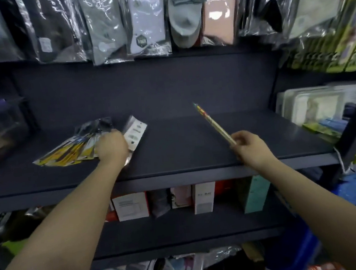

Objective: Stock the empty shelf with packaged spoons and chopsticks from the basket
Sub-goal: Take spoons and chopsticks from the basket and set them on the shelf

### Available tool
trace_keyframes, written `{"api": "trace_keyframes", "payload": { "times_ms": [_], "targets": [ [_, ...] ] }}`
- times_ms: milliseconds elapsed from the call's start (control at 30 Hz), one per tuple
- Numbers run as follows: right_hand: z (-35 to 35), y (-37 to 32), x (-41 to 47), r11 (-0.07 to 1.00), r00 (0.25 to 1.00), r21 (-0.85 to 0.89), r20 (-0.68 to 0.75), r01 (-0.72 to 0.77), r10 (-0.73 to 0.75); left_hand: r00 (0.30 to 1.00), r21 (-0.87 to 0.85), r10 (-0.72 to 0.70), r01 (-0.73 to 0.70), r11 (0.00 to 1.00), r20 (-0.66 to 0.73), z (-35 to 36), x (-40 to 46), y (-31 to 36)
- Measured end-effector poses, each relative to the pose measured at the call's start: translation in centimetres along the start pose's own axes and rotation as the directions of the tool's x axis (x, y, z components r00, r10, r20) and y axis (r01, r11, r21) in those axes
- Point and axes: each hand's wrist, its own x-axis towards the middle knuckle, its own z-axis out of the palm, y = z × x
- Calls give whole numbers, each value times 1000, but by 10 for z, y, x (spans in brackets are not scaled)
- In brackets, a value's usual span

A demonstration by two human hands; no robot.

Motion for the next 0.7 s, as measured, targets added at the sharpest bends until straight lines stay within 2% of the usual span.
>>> {"api": "trace_keyframes", "payload": {
  "times_ms": [67, 133, 167, 233, 300, 367, 433, 500, 600, 633, 700],
  "targets": [
    [-13, 9, 14, 988, 997, -148, -55, 42, -51, 995, 111, 64, -56, 992, -76, 2, 5, 6],
    [-25, 21, 28, 967, 988, -248, -123, 57, -90, 959, 93, 252, -241, 966, -133, 1, 7, 28],
    [-31, 30, 36, 958, 983, -283, -160, 47, -95, 917, 60, 379, -375, 925, -123, 0, 6, 43],
    [-44, 50, 52, 939, 973, -343, -219, -5, -75, 791, -53, 607, -611, 790, -73, 0, -1, 75],
    [-58, 70, 66, 904, 965, -420, -259, -72, -44, 638, -110, 770, -767, 632, -20, 0, -10, 105],
    [-70, 87, 78, 844, 970, -522, -243, -124, -8, 472, -93, 881, -876, 473, 29, 1, -21, 131],
    [-78, 100, 87, 795, 978, -587, -206, -154, 37, 385, -91, 920, -916, 391, 72, 5, -31, 149],
    [-82, 110, 91, 769, 977, -618, -207, -165, 43, 352, -107, 934, -928, 357, 66, 8, -42, 158],
    [-81, 109, 77, 698, 963, -695, -268, -174, -26, 340, -187, 940, -924, 335, 2, 6, -60, 156],
    [-78, 104, 67, 707, 952, -690, -294, -153, -81, 349, -212, 937, -917, 337, -17, 4, -67, 152],
    [-64, 94, 38, 771, 914, -636, -310, 4, -261, 394, -256, 918, -893, 371, -45, 0, -82, 139]
  ]
}}
